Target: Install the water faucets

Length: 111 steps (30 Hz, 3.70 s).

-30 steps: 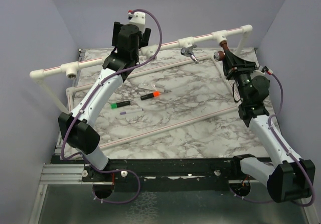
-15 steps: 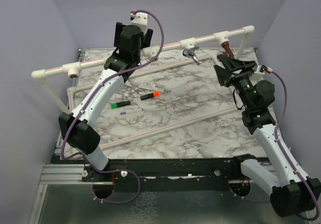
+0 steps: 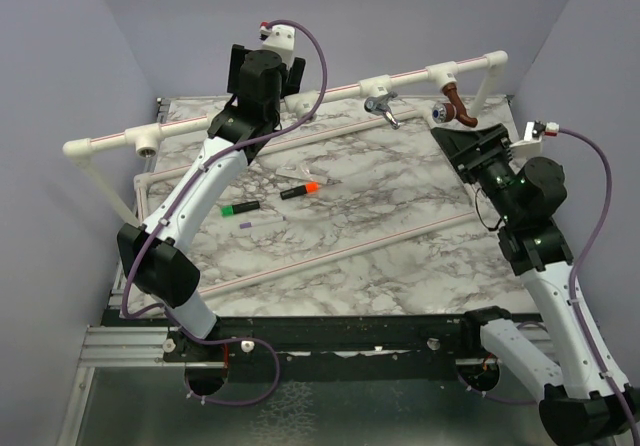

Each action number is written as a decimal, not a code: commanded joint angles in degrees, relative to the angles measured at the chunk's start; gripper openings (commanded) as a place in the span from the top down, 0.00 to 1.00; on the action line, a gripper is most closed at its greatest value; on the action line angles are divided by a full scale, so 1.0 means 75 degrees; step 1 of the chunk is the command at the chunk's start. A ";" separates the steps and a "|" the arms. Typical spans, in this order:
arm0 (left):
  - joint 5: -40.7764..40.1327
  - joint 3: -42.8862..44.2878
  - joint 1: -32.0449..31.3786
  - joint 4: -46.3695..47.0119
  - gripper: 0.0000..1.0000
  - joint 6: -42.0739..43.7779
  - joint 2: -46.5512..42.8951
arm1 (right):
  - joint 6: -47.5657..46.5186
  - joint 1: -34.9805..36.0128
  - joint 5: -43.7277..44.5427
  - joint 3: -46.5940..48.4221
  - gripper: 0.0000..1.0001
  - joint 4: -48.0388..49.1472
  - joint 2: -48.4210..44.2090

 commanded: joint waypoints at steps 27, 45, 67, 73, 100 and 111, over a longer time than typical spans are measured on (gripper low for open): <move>0.1141 -0.0483 -0.0655 -0.1044 0.07 -0.0648 0.0786 | -1.3412 0.0106 0.0017 -0.0514 0.26 0.0555 -0.0721; 0.1129 -0.0509 -0.0683 -0.1017 0.07 -0.0638 0.0739 | -1.5414 0.0120 0.0138 -0.1233 0.27 0.3629 0.0449; 0.1127 -0.0508 -0.0718 -0.1020 0.07 -0.0622 0.0762 | -1.4793 0.0120 0.0205 -0.0645 0.64 0.4343 0.1472; 0.1111 -0.0502 -0.0718 -0.1020 0.07 -0.0614 0.0762 | -1.3735 0.0120 0.0107 -0.0918 0.99 0.4410 0.1277; 0.0766 -0.0245 -0.0672 -0.1278 0.07 -0.0882 0.0400 | -0.3362 0.0120 0.2333 -0.0271 1.00 0.3083 0.1228; 0.1555 -0.0977 0.0201 -0.0936 0.07 -0.1746 -0.0210 | 0.0056 0.0120 0.2453 -0.0319 0.99 0.2534 0.1109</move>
